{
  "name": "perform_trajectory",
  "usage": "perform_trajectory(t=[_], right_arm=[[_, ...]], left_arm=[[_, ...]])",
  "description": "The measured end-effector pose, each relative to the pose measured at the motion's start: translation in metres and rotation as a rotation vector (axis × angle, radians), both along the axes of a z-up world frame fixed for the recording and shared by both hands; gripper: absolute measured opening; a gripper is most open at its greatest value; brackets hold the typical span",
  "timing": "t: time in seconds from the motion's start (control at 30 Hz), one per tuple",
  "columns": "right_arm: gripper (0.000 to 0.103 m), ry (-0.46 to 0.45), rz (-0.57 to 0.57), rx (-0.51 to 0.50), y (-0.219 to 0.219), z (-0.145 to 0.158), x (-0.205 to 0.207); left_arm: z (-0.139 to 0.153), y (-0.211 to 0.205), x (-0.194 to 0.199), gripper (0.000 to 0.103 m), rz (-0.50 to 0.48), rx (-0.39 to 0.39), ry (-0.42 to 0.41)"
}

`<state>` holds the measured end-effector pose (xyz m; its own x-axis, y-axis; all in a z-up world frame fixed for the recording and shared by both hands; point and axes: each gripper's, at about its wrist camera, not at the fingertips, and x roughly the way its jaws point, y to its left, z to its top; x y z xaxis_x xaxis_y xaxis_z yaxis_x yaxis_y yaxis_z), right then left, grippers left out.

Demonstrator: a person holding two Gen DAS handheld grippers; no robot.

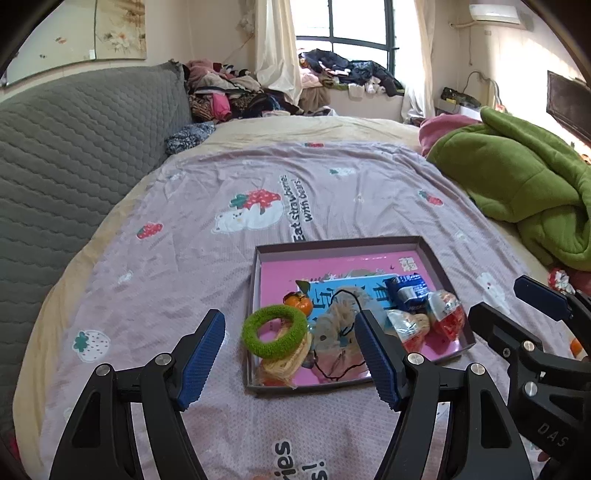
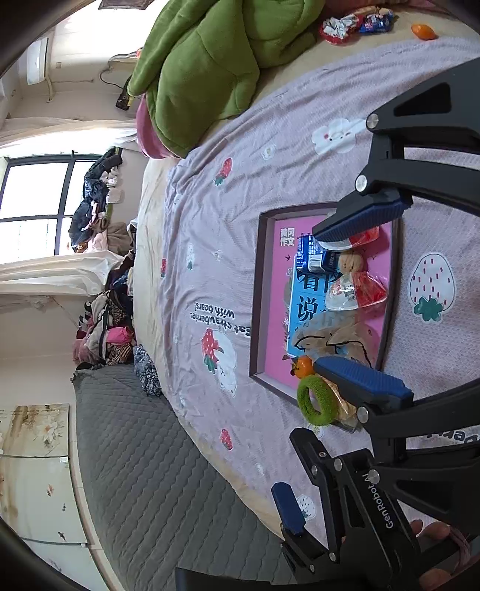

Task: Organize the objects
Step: 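Raise both grippers and pull them back from the tray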

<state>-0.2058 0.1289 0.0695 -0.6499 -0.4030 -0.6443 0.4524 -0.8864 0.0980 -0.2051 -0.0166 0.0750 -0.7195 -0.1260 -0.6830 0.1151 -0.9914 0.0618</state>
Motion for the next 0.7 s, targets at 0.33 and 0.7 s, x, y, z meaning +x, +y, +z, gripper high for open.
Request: perform_trajectory(t=[0.33, 0.7], right_arm=[[0.070, 0.045, -0.007, -0.034, 0.014, 0.025, 0.021], [0.070, 0.091, -0.005, -0.042, 0.029, 0.044, 0.052]], left_arm=[[0.030, 0.007, 0.027, 0.074, 0.013, -0.021, 0.045], [0.046, 0.015, 0.059, 0.074, 0.011, -0.017, 0.073]])
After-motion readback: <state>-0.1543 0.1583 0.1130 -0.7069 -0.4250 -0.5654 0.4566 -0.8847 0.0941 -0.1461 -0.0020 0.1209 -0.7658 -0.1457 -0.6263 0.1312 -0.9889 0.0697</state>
